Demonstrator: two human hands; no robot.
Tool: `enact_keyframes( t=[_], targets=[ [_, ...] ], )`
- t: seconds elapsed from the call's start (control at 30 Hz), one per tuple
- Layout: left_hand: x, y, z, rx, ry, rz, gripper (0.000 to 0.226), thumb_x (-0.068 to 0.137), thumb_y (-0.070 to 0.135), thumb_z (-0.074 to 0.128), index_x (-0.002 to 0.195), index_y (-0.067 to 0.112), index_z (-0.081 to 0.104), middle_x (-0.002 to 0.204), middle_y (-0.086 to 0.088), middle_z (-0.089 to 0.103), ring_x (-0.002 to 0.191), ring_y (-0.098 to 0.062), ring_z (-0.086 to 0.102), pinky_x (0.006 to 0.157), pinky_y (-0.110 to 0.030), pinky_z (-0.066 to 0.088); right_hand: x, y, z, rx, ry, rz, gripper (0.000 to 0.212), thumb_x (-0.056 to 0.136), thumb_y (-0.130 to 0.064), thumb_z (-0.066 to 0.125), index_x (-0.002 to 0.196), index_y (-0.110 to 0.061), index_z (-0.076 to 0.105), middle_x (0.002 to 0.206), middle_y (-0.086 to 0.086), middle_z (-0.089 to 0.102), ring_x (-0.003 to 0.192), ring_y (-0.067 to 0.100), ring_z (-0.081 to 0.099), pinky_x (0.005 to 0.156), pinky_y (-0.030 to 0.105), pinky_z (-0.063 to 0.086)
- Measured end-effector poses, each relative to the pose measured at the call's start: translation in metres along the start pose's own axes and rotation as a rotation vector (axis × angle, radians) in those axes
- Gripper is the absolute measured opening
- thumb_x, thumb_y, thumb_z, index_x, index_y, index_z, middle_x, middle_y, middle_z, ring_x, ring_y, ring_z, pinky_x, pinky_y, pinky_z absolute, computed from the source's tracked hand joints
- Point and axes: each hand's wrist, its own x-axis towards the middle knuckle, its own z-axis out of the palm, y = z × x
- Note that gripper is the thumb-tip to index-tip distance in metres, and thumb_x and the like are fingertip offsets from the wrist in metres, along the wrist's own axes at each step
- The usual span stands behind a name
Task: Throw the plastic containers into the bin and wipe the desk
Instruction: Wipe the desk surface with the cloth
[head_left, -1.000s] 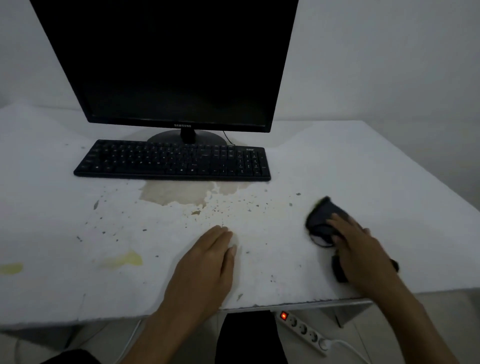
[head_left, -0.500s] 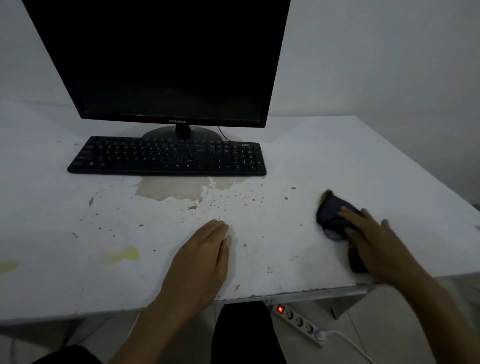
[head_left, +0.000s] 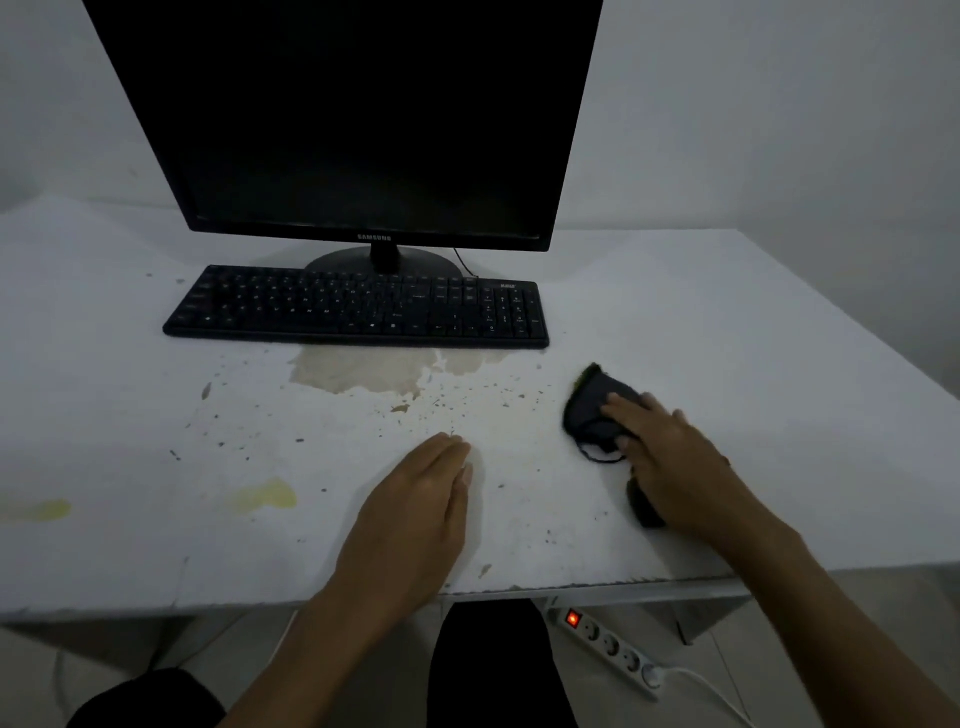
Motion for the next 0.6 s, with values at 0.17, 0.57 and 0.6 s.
enact_keyframes(
  t=[0.17,0.57,0.6],
  targets=[
    [0.003,-0.003,0.002,-0.009,0.023,-0.002,0.054,0.091,0.034,0.024,0.135,0.013,0.046,0.141,0.000,0.046,0.131,-0.011,0.040,0.105,-0.009,0.001,0.031,-0.026,0.006,-0.076,0.058,0.069,0.039,0.098,-0.012,0.037,0.136,-0.014,0.043,0.152,0.004,0.030,0.141,0.028,0.019,0.112,0.037,0.016],
    [0.003,-0.005,0.005,-0.062,0.008,0.013,0.062,0.086,0.040,0.018,0.140,0.017,0.038,0.147,0.006,0.036,0.122,0.009,0.020,0.101,-0.001,-0.002,-0.013,0.022,-0.015,-0.013,0.128,0.174,0.040,0.098,-0.010,0.037,0.137,-0.015,0.042,0.149,0.004,0.035,0.141,0.023,0.022,0.115,0.036,0.010],
    [0.003,-0.005,0.005,-0.056,0.015,0.022,0.061,0.087,0.040,0.018,0.139,0.017,0.040,0.146,0.006,0.036,0.123,0.009,0.021,0.102,-0.003,-0.001,-0.004,0.016,-0.013,-0.012,0.133,0.194,0.040,0.098,-0.009,0.036,0.137,-0.013,0.042,0.148,0.009,0.035,0.140,0.026,0.025,0.113,0.037,0.017]
  ],
)
